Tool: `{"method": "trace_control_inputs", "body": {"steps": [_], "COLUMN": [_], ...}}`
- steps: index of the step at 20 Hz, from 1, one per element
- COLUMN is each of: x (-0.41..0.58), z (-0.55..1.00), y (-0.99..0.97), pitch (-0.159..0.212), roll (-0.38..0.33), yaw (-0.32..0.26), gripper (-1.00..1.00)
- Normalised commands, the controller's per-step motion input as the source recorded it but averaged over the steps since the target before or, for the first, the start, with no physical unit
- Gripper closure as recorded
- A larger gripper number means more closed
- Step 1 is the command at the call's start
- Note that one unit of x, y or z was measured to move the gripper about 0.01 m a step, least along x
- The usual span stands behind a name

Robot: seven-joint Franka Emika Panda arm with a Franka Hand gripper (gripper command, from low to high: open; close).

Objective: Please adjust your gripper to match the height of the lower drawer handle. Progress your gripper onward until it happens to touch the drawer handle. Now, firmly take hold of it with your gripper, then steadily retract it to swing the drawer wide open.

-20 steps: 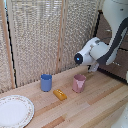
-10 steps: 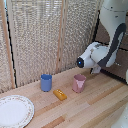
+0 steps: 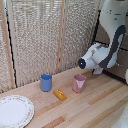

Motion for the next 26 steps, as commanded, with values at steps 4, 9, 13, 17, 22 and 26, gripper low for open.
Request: {"method": "trace_control_inputs", "body": {"steps": [4,9,13,17,22,26], "x": [-0.019,0.000,0.049,0.131,0.243,0.295], "z": [0.02,0.00,0.02,0.11,0.32,0.55], "y": [-0.38,0.10,0.60,0.83,0.73,0.16], "pitch": [0.000,0.000,0.032,0.093,0.126,0.147], "roll": [0.069,0.022,0.035,0.103,0.200,0.107], "yaw": [0.021,-0.021,-0.029,-0.002,-0.001,-0.047], "gripper": [1.00,1.00,1.00,1.00,1.00,-1.00]}}
